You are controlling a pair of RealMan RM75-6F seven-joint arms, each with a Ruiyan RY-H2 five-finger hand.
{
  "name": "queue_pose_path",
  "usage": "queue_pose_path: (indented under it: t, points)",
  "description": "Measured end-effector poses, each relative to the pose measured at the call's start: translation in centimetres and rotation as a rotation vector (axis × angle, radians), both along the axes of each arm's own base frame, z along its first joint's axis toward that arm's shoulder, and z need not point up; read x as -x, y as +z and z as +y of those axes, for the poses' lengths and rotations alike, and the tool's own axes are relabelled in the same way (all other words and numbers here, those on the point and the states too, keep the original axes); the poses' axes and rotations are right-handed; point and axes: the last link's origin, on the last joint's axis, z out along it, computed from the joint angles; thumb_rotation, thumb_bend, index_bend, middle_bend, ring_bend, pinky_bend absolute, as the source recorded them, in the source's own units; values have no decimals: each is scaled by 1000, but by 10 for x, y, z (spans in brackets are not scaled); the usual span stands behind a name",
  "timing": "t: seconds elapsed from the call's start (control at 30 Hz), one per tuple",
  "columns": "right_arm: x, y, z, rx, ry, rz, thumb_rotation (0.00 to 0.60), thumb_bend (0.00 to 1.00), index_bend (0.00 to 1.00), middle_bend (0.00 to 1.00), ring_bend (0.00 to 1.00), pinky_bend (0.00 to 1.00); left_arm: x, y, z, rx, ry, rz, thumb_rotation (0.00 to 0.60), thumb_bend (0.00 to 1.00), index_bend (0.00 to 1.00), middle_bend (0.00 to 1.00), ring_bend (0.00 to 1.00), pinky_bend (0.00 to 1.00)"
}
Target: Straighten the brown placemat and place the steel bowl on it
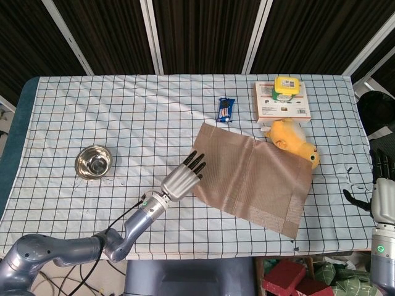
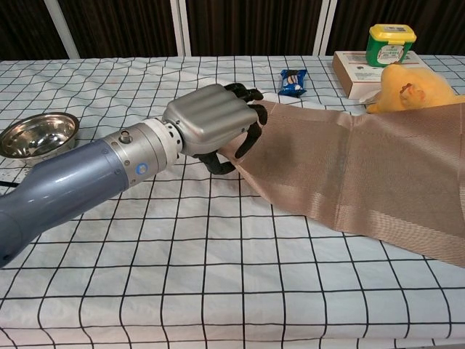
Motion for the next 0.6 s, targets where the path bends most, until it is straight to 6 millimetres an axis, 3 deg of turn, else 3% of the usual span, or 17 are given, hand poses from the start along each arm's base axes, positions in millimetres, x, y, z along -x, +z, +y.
queue_pose_path:
  t: [0.27,0.6]
  points:
    - [0,-1,0,-7,-4,-9,600,122,0,0,0,164,3,-1,3,-10,7,3,600,379,545,176,16,88]
    - [0,-2,0,-15,-5,-14,600,121,0,0,0,164,6,2,4,-8,12,-1,600,441,554,179,16,88]
